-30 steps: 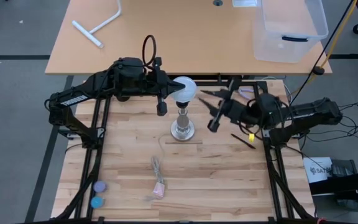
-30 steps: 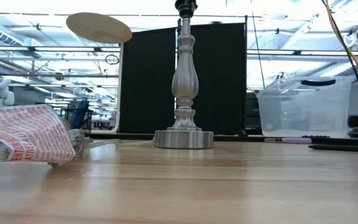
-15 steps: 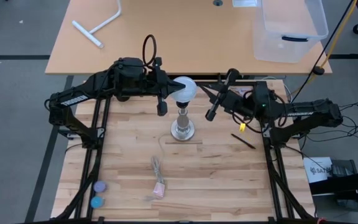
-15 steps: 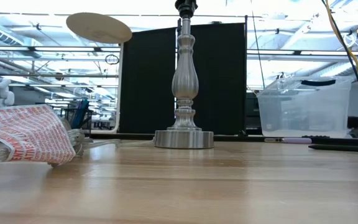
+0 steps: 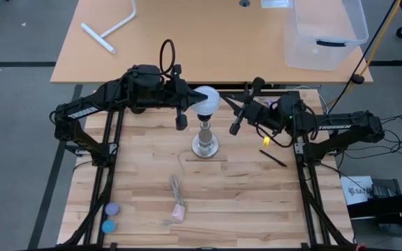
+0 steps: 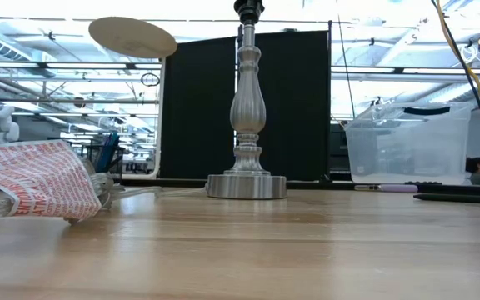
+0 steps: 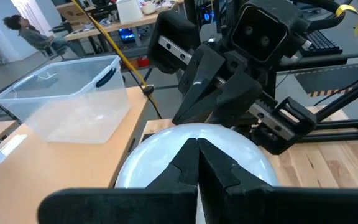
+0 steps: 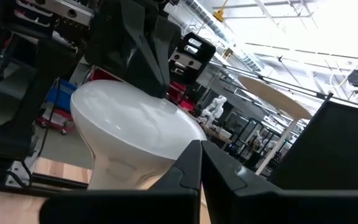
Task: Screw lightbulb
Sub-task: Insert the lightbulb into the lamp
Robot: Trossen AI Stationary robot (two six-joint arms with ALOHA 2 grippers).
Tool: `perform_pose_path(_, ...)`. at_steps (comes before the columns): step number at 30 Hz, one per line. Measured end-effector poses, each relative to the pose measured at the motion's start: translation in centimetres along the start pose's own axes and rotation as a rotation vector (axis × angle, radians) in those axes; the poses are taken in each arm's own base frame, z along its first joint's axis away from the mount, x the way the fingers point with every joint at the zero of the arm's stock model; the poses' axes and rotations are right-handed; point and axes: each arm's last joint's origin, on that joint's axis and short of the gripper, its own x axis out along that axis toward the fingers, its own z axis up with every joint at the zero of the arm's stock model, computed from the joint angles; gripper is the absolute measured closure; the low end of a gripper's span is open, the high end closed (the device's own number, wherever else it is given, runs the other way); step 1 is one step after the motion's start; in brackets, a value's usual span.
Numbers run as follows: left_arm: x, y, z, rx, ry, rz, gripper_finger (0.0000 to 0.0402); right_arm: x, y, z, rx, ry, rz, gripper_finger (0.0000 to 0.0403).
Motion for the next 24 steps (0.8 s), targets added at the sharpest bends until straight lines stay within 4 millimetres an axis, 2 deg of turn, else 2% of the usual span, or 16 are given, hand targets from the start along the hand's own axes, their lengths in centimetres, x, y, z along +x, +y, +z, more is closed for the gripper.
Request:
perform_pose_path(20, 0.0, 0.0, -0.1, 0.003, 0.008, 0.014, 0.0401, -1.0, 2.2, 1.2, -0.007, 0.001, 0.058, 0.0403)
perform_pose_path(24, 0.1, 0.1, 0.0, 0.000, 0.000, 0.025, 0.0401, -1.2, 2.7, 1.1, -0.022, 0.104, -0.047, 0.0403)
